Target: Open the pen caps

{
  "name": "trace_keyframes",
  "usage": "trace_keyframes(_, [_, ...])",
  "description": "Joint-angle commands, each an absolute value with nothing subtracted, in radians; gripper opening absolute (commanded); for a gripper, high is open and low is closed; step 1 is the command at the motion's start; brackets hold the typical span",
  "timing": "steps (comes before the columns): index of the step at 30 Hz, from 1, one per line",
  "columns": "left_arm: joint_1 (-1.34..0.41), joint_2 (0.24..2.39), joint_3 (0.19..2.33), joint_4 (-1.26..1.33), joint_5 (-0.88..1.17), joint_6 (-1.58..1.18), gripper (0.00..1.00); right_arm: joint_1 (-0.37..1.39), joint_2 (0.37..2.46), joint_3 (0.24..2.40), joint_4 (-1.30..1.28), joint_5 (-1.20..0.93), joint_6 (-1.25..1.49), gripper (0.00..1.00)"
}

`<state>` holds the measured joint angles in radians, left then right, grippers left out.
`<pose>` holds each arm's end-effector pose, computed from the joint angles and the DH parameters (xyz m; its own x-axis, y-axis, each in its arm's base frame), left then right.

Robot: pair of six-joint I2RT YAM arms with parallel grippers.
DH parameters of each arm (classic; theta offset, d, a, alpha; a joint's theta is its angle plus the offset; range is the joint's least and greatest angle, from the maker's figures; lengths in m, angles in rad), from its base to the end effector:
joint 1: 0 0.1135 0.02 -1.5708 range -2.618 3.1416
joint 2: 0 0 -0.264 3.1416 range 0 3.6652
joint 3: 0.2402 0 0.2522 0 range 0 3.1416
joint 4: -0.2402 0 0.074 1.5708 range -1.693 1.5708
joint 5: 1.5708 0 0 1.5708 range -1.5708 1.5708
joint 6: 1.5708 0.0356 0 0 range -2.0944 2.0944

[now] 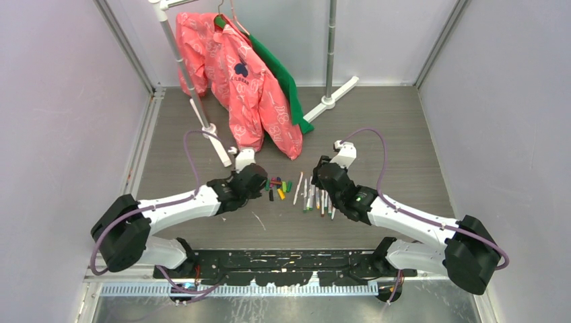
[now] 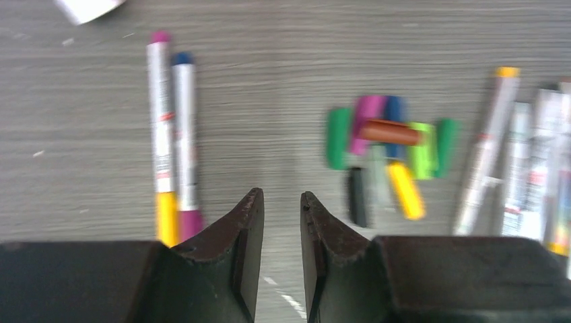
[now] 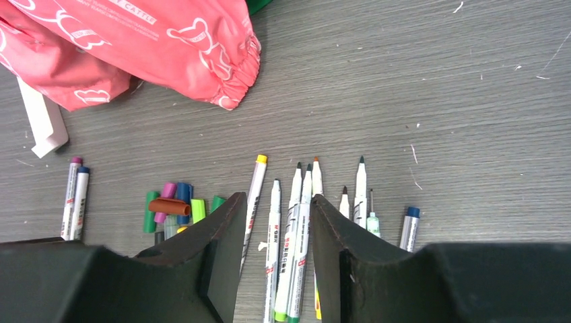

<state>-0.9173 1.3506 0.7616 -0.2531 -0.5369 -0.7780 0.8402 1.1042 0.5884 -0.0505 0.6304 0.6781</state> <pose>0.1780 -0.2025 0.2069 -0.6566 -0.1345 -0.7421 0.0202 0.9805 -0.1956 0.1695 0.1578 0.2255 -0.4480 0.2594 -0.8556 0.0146 0.9590 0.2831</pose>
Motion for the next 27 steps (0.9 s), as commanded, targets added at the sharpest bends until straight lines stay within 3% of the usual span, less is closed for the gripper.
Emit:
trace_keyframes(1, [-0.812,1.301,0.694,-0.261,-0.543,-0.761,0.28,0.835,1.105,0.584,0.030,0.619,0.692,0.45])
trace_keyframes(10, [-0.747,1.349,0.714,-0.268,-0.553,-0.698,0.35,0.836,1.116,0.580,0.046,0.607,0.693,0.46])
trace_keyframes(27, [-0.664,1.441,0.707,-0.135,-0.452,-0.650,0.33,0.836,1.124,0.576,0.052,0.610,0.692,0.46])
